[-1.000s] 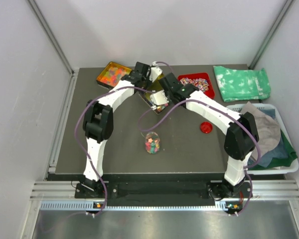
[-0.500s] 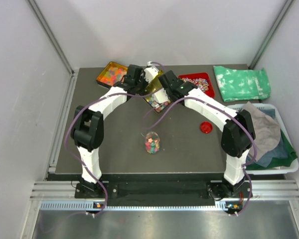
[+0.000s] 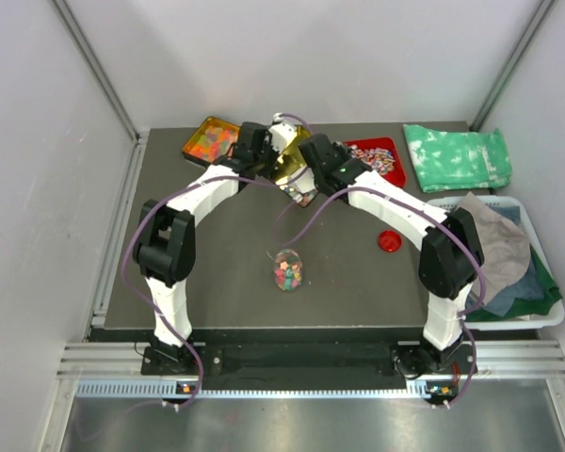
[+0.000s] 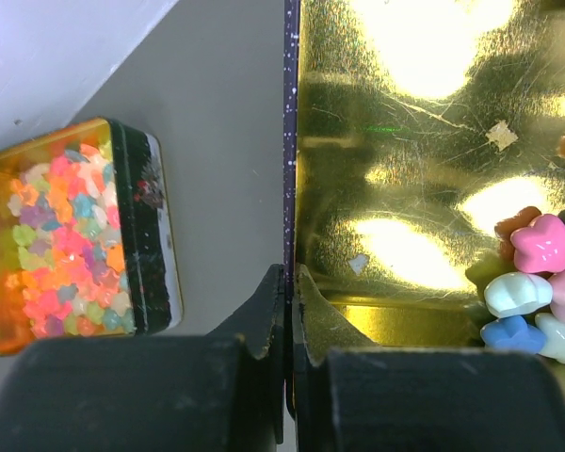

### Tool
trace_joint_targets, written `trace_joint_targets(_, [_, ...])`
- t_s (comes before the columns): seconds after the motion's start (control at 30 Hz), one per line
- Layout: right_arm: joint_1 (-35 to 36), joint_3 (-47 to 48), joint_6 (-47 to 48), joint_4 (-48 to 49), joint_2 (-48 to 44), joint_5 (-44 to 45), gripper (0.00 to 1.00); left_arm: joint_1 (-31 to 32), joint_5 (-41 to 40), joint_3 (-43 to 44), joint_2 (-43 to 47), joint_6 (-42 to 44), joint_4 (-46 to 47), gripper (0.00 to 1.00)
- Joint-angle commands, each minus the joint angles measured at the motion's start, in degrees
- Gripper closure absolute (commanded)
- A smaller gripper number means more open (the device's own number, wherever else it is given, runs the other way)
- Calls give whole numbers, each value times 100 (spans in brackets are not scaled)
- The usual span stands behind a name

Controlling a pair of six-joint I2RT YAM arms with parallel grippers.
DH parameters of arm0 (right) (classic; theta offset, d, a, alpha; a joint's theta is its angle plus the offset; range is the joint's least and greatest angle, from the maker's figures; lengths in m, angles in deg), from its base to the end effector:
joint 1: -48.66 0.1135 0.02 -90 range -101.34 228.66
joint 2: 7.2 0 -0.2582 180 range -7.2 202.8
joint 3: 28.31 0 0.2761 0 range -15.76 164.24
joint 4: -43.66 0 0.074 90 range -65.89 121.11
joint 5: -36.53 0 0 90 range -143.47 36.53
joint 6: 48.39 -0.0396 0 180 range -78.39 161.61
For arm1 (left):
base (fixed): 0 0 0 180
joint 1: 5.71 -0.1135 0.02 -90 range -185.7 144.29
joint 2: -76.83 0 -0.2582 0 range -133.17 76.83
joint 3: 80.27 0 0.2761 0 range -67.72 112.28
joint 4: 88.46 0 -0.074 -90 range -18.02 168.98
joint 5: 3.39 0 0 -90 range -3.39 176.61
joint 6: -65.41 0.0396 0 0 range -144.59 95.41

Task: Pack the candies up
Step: Scoop the fake candies from the storage box.

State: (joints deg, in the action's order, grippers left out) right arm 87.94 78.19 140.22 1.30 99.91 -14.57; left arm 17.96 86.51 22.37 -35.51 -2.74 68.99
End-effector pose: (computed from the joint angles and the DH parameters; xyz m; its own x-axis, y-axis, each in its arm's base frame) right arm 0.3631 0.2649 0.2859 0.2145 -0.8186 0.5327 -0.5011 -0.5604 -0.6594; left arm 0.4455 -0.1952 0.2452 -0.3047 0.5399 -0.7846 0.5533 0.7709 0.3156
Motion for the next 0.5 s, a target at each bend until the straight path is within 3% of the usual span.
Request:
trace_joint_targets(0.0, [70, -122, 623, 1072, -261, 364, 100, 16, 352, -78, 370, -277, 561, 100])
trace_joint_targets(0.47, [158, -1080, 1415, 1258, -665, 505, 100, -160, 766, -43, 353, -647, 499, 100])
